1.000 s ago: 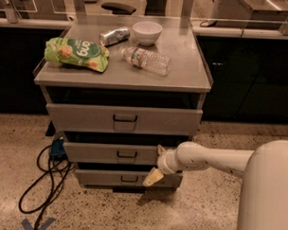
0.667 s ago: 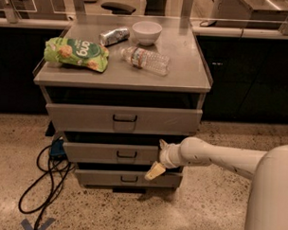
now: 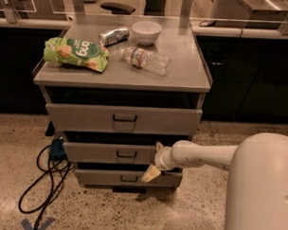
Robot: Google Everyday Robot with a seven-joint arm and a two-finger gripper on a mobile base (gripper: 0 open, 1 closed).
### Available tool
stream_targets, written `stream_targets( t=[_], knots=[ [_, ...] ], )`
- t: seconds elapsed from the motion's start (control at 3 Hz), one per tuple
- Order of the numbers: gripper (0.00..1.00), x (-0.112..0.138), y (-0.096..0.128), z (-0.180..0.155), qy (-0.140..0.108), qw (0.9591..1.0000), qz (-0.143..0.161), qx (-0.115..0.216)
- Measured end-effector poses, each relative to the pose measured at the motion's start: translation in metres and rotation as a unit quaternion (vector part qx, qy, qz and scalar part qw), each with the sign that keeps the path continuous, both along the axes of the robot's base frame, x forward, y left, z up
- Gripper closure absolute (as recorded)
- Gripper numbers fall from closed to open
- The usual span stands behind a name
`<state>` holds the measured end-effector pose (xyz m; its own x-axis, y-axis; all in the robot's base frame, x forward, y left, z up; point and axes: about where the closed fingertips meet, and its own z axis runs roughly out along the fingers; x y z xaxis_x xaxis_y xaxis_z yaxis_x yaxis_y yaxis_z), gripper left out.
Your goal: Open middle drawer
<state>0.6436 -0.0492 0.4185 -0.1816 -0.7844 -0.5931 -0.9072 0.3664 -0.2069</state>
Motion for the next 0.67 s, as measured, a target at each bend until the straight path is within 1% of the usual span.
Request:
stream_targets(
  t=[0.33,0.67],
  knots=[
    [0.0,0.022,0.017,-0.023,-0.021,0.9993,-0.018,-0.027],
    [0.0,0.033,0.03,-0.024,-0.056,0.9975,-0.028,-0.035]
  ],
)
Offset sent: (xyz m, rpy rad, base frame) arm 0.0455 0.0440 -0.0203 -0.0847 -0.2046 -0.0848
